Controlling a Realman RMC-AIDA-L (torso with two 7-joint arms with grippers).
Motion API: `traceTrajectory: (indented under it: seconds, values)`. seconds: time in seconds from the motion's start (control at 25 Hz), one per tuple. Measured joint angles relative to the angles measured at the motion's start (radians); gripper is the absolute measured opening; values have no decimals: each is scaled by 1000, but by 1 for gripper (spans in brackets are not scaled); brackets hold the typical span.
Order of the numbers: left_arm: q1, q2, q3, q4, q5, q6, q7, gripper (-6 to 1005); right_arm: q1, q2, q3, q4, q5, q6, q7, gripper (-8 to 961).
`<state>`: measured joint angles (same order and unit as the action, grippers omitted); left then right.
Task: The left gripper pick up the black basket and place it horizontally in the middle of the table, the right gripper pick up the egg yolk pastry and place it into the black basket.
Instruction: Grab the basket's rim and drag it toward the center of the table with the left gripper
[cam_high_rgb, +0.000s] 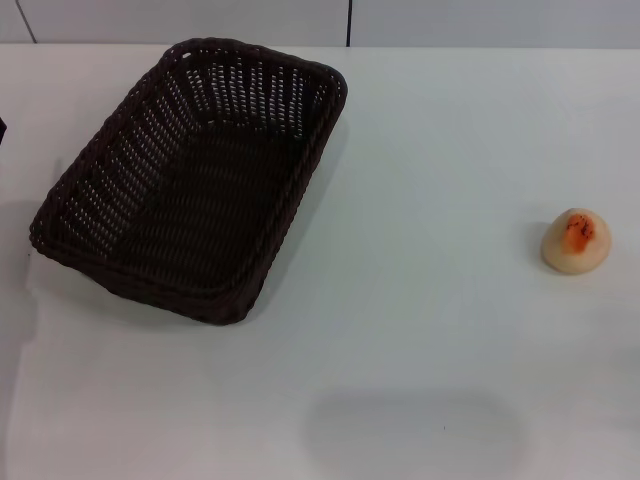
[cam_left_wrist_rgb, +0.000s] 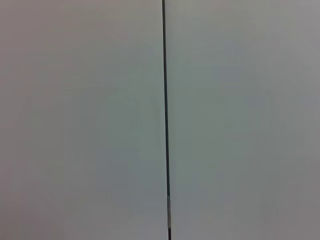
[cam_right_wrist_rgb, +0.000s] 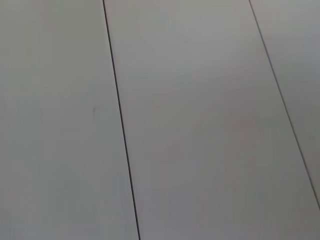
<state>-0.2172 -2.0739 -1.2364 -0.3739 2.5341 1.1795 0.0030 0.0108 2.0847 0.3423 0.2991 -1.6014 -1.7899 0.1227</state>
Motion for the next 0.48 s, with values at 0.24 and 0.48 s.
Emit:
traceTrajectory:
  seconds: [0.24, 0.48]
  values:
    - [-3, 0, 0, -2, 0, 0, 0, 794, 0, 0, 0, 0, 0, 0, 0, 775]
    - [-7, 10, 14, -43, 9, -34, 1, 787, 0, 0, -1, 0, 0, 3, 0, 773]
